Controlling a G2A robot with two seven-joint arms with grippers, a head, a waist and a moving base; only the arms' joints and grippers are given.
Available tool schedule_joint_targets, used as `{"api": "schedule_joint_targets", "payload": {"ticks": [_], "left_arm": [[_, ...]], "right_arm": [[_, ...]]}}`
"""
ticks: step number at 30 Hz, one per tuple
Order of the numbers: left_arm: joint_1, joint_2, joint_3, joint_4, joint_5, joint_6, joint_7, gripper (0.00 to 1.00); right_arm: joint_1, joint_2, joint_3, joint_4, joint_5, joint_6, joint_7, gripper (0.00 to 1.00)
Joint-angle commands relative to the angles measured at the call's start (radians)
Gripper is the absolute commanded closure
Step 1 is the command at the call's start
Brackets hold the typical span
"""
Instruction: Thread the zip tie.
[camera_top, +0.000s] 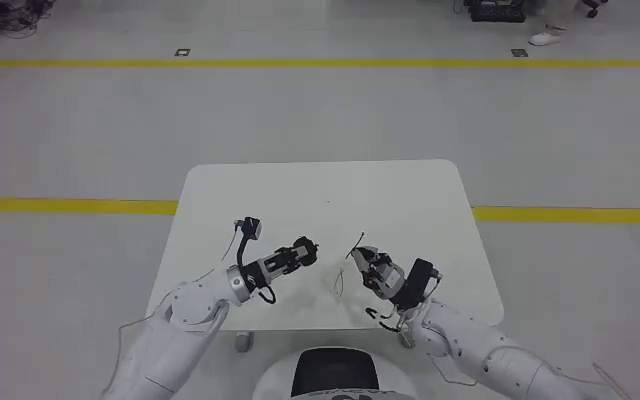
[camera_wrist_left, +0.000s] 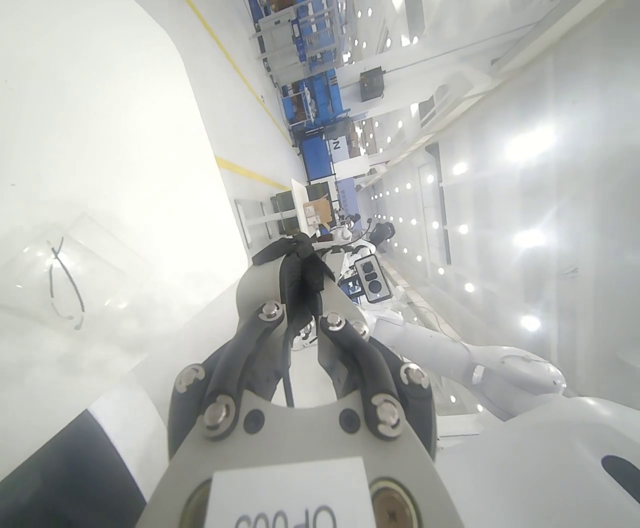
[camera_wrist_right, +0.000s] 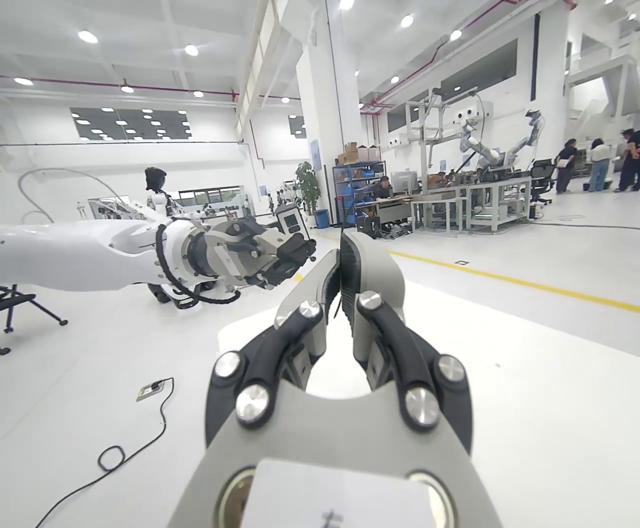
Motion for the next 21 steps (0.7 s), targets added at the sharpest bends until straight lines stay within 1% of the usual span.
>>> {"api": "schedule_joint_targets", "payload": {"ticks": [1, 7, 10, 13, 15, 18, 19, 21], "left_arm": [[0.000, 0.000, -0.001, -0.001, 0.000, 0.000, 0.000, 1.00], [0.000, 0.000, -0.001, -0.001, 0.000, 0.000, 0.000, 1.00], [0.001, -0.004, 0.023, 0.017, -0.017, 0.011, 0.021, 1.00], [-0.007, -0.013, 0.059, 0.054, -0.014, 0.000, 0.078, 1.00], [-0.013, -0.019, 0.083, 0.071, 0.033, 0.000, 0.140, 1.00], [-0.017, -0.026, 0.109, 0.082, 0.040, 0.000, 0.191, 1.00], [-0.021, -0.028, 0.117, 0.088, 0.060, 0.000, 0.210, 1.00], [-0.023, -0.031, 0.130, 0.091, 0.068, 0.000, 0.231, 1.00]], "right_arm": [[0.000, 0.001, 0.000, -0.001, 0.000, 0.001, -0.001, 1.00], [0.000, 0.001, 0.000, -0.001, 0.000, 0.001, -0.001, 1.00], [-0.012, -0.008, 0.017, -0.015, 0.007, 0.029, -0.006, 1.00], [-0.021, -0.025, 0.026, -0.005, 0.006, 0.039, -0.050, 1.00], [-0.022, -0.041, 0.027, 0.009, 0.005, 0.043, -0.076, 1.00], [-0.017, -0.063, 0.025, 0.039, 0.007, 0.040, -0.086, 1.00], [-0.014, -0.074, 0.024, 0.053, 0.008, 0.037, -0.089, 1.00], [-0.009, -0.089, 0.022, 0.074, 0.011, 0.026, -0.095, 1.00]]}}
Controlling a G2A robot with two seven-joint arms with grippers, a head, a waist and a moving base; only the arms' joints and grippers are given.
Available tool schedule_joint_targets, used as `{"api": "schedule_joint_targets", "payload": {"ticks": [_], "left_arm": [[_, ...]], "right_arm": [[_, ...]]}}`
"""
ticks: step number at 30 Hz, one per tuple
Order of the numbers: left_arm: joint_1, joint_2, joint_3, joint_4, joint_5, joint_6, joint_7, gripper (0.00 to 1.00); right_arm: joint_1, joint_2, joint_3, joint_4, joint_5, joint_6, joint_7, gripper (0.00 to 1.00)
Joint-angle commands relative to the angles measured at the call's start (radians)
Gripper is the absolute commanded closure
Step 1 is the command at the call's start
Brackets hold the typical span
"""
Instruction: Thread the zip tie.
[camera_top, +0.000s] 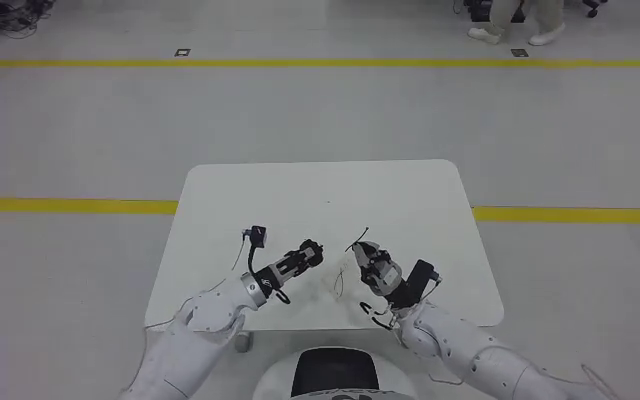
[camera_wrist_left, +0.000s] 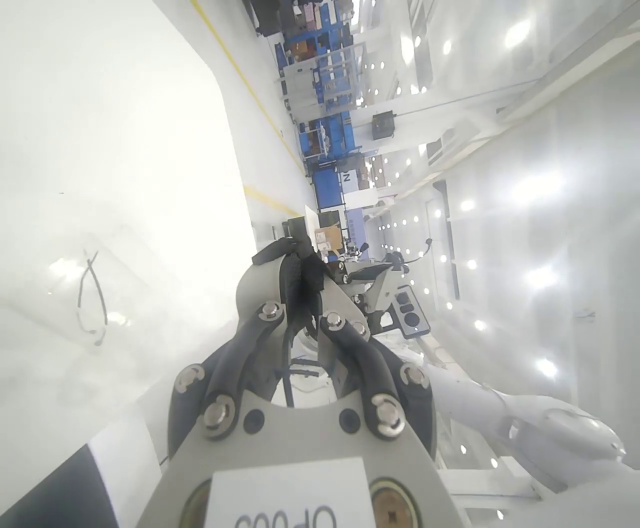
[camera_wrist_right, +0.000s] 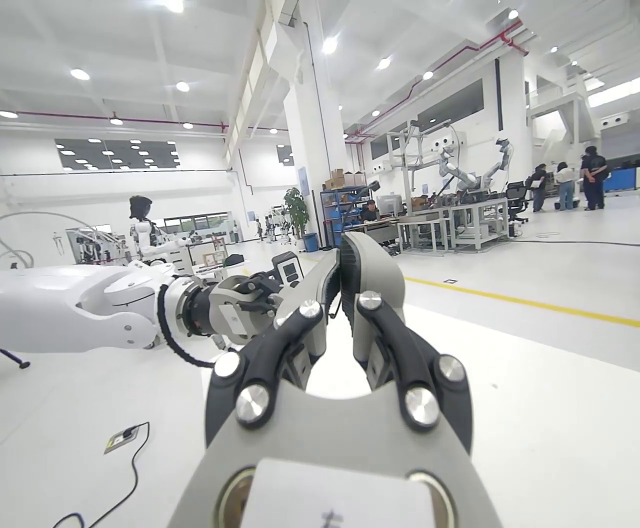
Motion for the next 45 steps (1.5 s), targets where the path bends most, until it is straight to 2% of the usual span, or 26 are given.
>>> {"api": "schedule_joint_targets", "payload": {"ticks": [1, 7, 25, 27, 37, 45], "left_arm": [[-0.004, -0.004, 0.016, 0.004, 0.006, 0.000, 0.020, 1.00], [-0.028, -0.012, 0.048, 0.017, 0.017, 0.000, 0.042, 1.00], [-0.028, -0.012, 0.048, 0.017, 0.017, 0.000, 0.042, 1.00], [-0.028, -0.012, 0.048, 0.017, 0.017, 0.000, 0.042, 1.00], [-0.028, -0.012, 0.048, 0.017, 0.017, 0.000, 0.042, 1.00], [-0.028, -0.012, 0.048, 0.017, 0.017, 0.000, 0.042, 1.00]], "right_arm": [[0.006, -0.017, -0.002, 0.026, 0.001, -0.012, -0.006, 1.00], [0.016, -0.055, -0.003, 0.082, 0.008, -0.057, -0.045, 1.00], [0.016, -0.055, -0.003, 0.082, 0.008, -0.057, -0.045, 1.00], [0.013, -0.058, 0.007, 0.073, 0.018, -0.050, -0.019, 1.00], [0.018, -0.098, 0.036, 0.112, 0.014, -0.091, 0.018, 1.00], [0.033, -0.139, 0.032, 0.171, 0.016, -0.093, 0.037, 1.00]]}}
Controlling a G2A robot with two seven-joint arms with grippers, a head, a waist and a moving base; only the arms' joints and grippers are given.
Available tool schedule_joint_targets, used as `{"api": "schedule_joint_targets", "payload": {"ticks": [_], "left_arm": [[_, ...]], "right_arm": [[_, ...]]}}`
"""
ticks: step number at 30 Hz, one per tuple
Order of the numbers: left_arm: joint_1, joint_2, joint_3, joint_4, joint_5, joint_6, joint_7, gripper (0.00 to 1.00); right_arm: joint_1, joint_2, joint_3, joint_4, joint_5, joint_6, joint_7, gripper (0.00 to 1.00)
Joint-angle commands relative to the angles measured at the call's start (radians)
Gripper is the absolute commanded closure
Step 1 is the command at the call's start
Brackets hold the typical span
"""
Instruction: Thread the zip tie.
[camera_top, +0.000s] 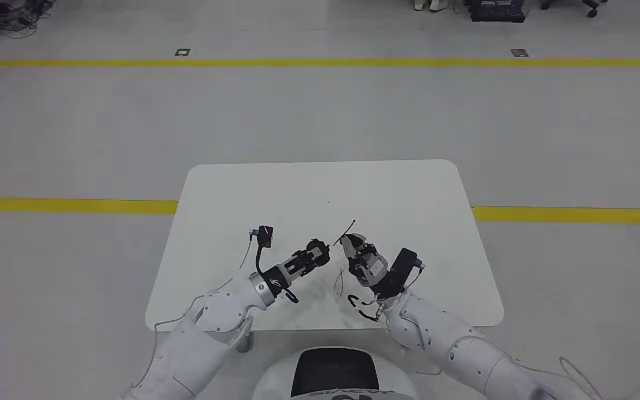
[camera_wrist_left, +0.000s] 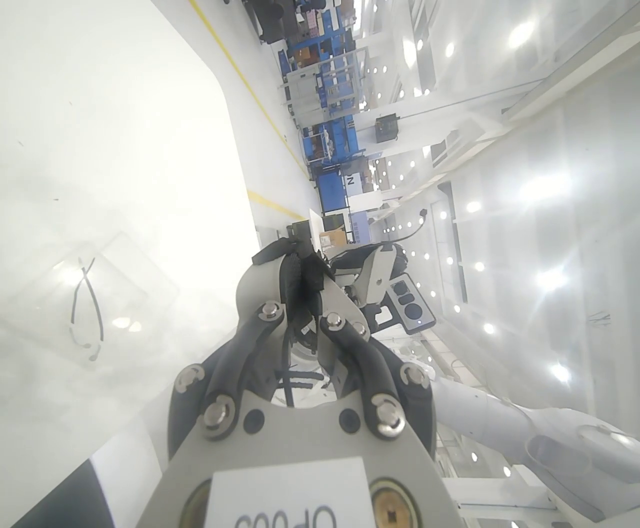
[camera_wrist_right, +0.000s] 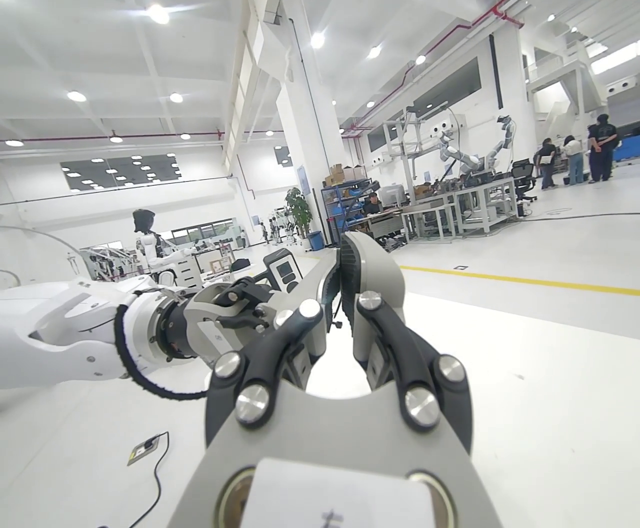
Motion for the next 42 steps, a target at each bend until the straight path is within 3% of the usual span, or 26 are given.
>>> {"api": "schedule_joint_targets", "payload": {"ticks": [1, 5, 13, 27, 42], "left_arm": [[0.000, 0.000, 0.000, 0.000, 0.000, 0.000, 0.000, 1.00], [0.000, 0.000, 0.000, 0.000, 0.000, 0.000, 0.000, 1.00], [0.000, 0.000, 0.000, 0.000, 0.000, 0.000, 0.000, 1.00], [0.000, 0.000, 0.000, 0.000, 0.000, 0.000, 0.000, 1.00], [0.000, 0.000, 0.000, 0.000, 0.000, 0.000, 0.000, 1.00]], "right_arm": [[0.003, -0.009, -0.001, 0.015, 0.000, 0.000, -0.004, 1.00], [0.007, -0.025, -0.005, 0.037, -0.011, 0.000, -0.027, 1.00], [0.004, -0.025, -0.002, 0.033, -0.010, 0.005, -0.016, 1.00], [-0.051, -0.024, 0.082, -0.020, -0.065, 0.001, 0.038, 1.00], [-0.072, -0.034, 0.118, -0.028, -0.089, 0.000, 0.067, 1.00]]}}
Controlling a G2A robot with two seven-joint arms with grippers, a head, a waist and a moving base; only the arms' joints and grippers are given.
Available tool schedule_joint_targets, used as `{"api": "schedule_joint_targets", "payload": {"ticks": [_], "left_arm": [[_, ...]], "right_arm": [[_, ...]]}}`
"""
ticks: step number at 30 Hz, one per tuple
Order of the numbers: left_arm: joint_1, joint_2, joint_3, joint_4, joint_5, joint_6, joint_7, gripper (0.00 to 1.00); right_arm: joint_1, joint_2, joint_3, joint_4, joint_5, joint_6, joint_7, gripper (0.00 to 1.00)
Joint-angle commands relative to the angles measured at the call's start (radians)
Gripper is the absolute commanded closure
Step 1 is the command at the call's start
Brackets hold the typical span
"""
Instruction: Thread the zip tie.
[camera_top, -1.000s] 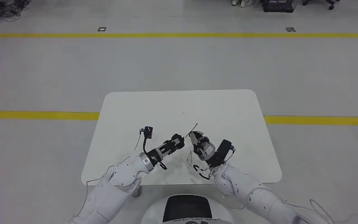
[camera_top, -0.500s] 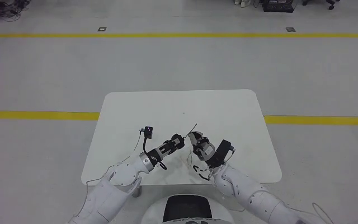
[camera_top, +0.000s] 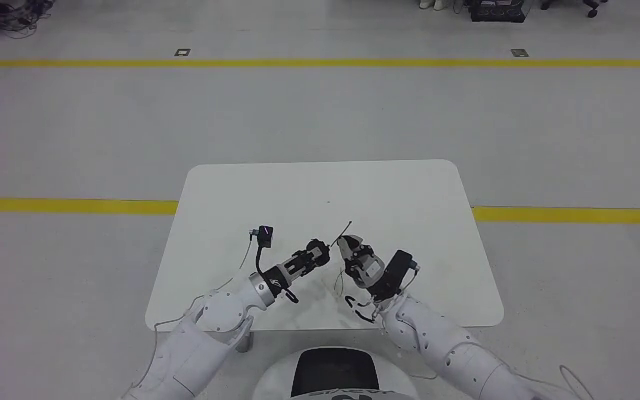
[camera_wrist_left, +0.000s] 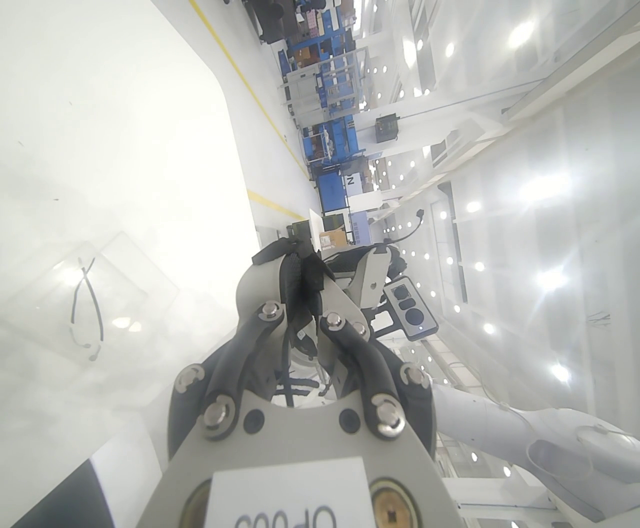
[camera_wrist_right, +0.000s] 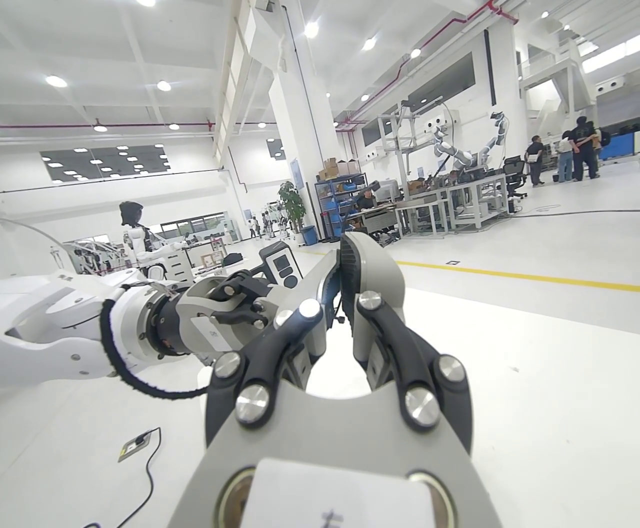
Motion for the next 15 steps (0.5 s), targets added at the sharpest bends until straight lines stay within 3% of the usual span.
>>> {"api": "schedule_joint_targets", "payload": {"ticks": [1, 15], "left_arm": [[0.000, 0.000, 0.000, 0.000, 0.000, 0.000, 0.000, 1.00], [0.000, 0.000, 0.000, 0.000, 0.000, 0.000, 0.000, 1.00]], "right_arm": [[0.000, -0.001, 0.002, 0.001, 0.000, 0.000, 0.003, 1.00], [-0.001, -0.008, 0.006, 0.008, 0.003, 0.000, 0.014, 1.00]]}}
